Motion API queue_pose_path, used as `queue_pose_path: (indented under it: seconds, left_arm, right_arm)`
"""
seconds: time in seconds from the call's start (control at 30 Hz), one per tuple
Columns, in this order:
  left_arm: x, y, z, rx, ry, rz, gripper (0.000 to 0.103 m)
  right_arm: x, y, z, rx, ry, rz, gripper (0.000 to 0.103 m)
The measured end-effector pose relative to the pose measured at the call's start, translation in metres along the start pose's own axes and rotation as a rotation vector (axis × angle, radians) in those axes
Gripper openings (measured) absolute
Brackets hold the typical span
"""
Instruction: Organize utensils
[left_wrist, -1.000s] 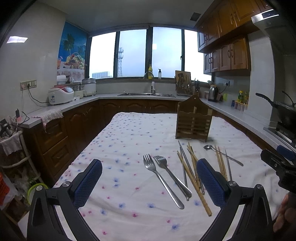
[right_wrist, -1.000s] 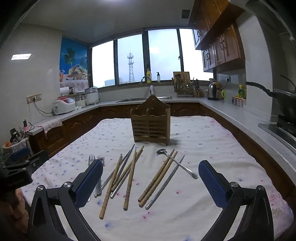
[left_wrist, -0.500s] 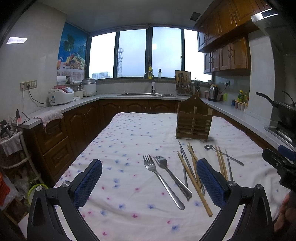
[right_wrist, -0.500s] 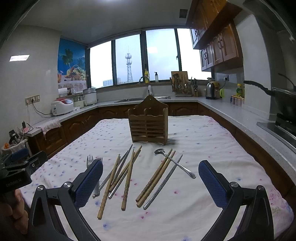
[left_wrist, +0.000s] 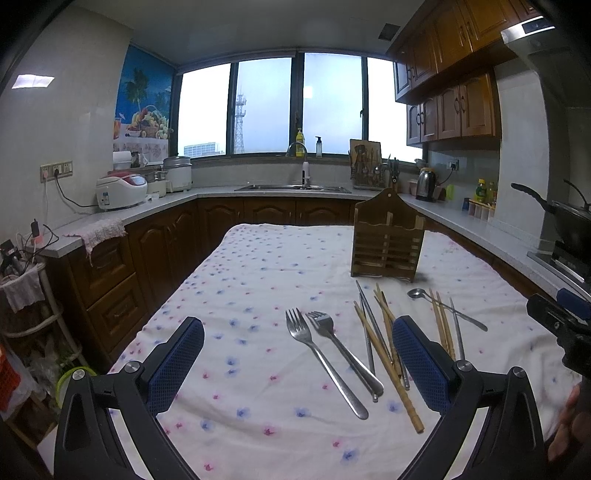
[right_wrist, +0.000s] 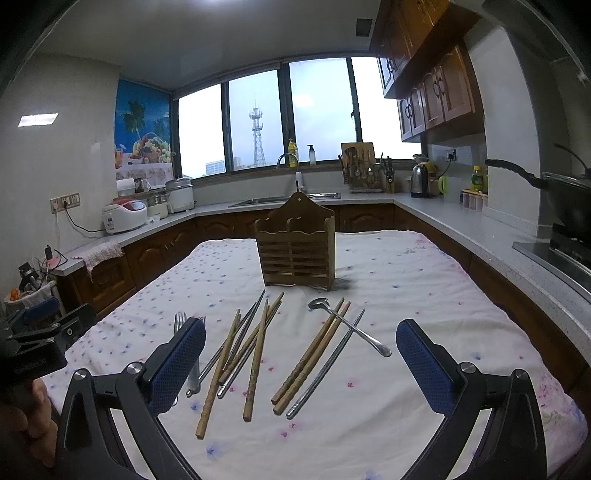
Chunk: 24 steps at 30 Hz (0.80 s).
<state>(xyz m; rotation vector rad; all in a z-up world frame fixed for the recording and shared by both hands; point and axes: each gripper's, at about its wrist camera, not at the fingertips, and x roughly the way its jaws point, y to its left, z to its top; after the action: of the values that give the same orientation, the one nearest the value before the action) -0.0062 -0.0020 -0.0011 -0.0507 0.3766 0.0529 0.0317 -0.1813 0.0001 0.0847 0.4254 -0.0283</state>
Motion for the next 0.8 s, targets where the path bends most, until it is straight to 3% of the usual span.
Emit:
queue_pose_path:
  seconds: [0.37, 0.67, 0.73, 0.8]
  left_arm:
    - [0.021, 0.002, 0.012, -0.026, 0.061, -0.025, 0.102]
    - [0.073, 0.008, 0.042, -0.060, 0.203, -0.107, 0.102]
    - [0.092, 0.006, 0.051, -0.053, 0.238, -0.117, 0.099]
    - [0.107, 0.002, 0.058, -0.045, 0.261, -0.126, 0.096]
  right_arm:
    - [0.019, -0.008, 0.003, 0.057, 0.075, 0.022, 0.103]
    - [0.059, -0.012, 0.014, 0.071, 0.158, 0.071, 0.103]
    - [0.072, -0.011, 0.017, 0.082, 0.191, 0.102, 0.098]
    - [0.089, -0.011, 0.019, 0.092, 0.241, 0.112, 0.082]
